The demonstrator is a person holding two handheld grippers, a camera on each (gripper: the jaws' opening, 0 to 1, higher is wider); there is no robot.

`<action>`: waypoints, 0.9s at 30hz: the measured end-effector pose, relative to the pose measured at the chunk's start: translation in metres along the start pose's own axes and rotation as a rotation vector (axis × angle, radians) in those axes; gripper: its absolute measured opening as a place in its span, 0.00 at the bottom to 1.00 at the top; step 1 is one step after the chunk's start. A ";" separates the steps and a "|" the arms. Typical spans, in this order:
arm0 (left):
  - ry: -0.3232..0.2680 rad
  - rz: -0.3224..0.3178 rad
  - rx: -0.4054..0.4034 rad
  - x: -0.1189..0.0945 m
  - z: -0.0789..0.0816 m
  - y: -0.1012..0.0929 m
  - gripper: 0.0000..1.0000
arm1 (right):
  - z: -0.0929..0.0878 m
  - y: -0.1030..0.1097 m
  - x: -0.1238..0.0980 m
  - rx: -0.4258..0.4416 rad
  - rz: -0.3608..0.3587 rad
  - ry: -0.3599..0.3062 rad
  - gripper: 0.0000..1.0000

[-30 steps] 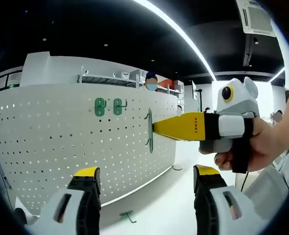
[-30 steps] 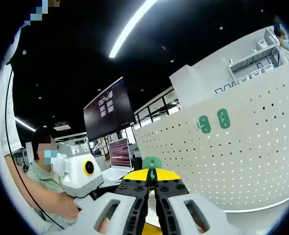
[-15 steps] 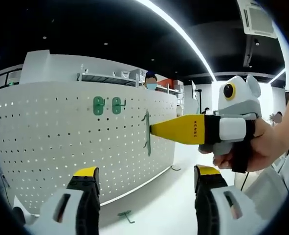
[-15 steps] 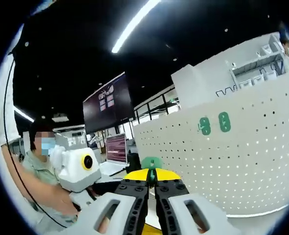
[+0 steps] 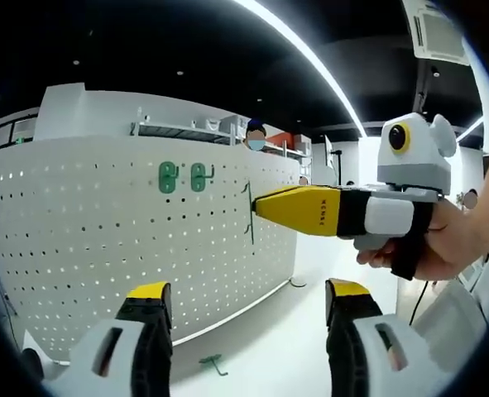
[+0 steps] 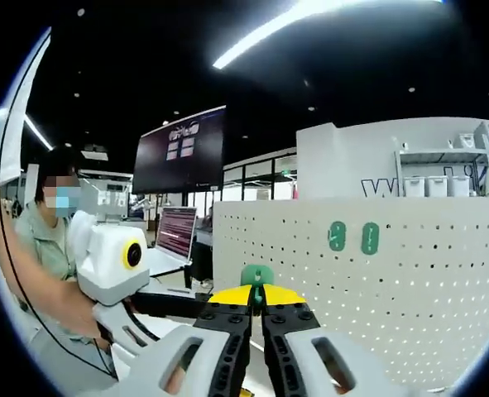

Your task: Insert the hook assembly into the mounting plate slot until the hook locks in place.

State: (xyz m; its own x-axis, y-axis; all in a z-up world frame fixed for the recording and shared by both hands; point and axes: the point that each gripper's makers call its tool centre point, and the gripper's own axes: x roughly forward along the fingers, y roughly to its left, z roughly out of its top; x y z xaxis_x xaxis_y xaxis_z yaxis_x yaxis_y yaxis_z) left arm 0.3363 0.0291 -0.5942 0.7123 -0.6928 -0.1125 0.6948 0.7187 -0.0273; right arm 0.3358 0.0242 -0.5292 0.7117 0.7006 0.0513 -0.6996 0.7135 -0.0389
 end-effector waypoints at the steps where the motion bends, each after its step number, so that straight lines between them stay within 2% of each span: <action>1: 0.000 0.000 -0.001 0.000 0.000 0.000 0.78 | 0.001 -0.002 0.000 0.003 -0.005 0.000 0.01; 7: 0.009 0.008 -0.002 -0.003 -0.004 0.002 0.77 | 0.001 -0.022 -0.001 0.036 -0.051 -0.001 0.01; 19: 0.005 0.021 -0.005 -0.008 -0.005 0.005 0.77 | 0.010 -0.054 -0.001 0.020 -0.136 -0.006 0.01; 27: 0.008 0.035 -0.014 -0.013 -0.009 0.007 0.76 | 0.017 -0.083 -0.002 0.022 -0.209 -0.007 0.01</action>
State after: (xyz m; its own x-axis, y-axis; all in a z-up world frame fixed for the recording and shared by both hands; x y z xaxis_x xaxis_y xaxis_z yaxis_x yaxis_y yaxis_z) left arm 0.3310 0.0438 -0.6014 0.7353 -0.6667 -0.1220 0.6678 0.7434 -0.0373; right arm 0.3913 -0.0372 -0.5095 0.8413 0.5368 0.0628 -0.5376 0.8432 -0.0051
